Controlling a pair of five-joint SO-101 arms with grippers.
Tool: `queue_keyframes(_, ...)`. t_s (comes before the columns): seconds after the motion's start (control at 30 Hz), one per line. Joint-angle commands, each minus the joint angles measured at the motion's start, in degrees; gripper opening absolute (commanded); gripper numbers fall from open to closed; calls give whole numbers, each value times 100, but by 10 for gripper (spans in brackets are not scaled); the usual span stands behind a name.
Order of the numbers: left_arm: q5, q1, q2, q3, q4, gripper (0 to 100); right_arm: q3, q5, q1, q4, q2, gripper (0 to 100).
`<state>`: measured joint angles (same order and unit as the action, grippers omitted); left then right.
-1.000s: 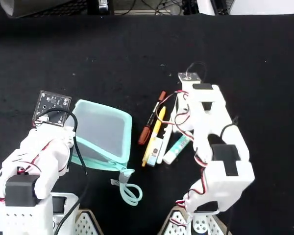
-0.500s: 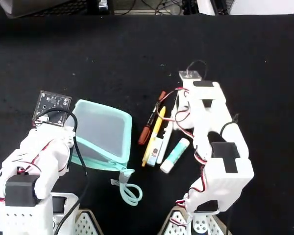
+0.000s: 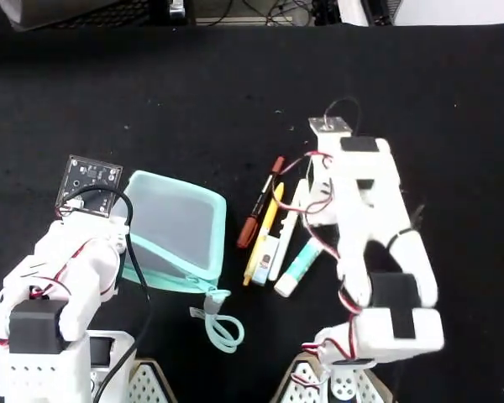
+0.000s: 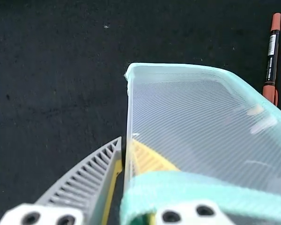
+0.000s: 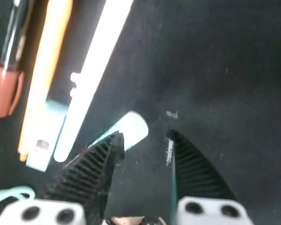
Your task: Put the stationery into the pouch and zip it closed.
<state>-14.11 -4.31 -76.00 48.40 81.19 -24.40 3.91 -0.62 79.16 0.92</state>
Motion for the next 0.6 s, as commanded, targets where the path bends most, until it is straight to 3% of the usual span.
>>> queue_keyframes(0.0, 35, -48, -35, -40, -158, 30, -40, -44, -202, 185, -321, 163)
queue_keyframes(0.23, 35, -48, -35, -40, -149, 30, 13, 149, 79, 659, 303, 230)
queue_keyframes(0.57, 35, -48, -35, -40, -158, 30, 365, 123, 475, 668, 479, 230)
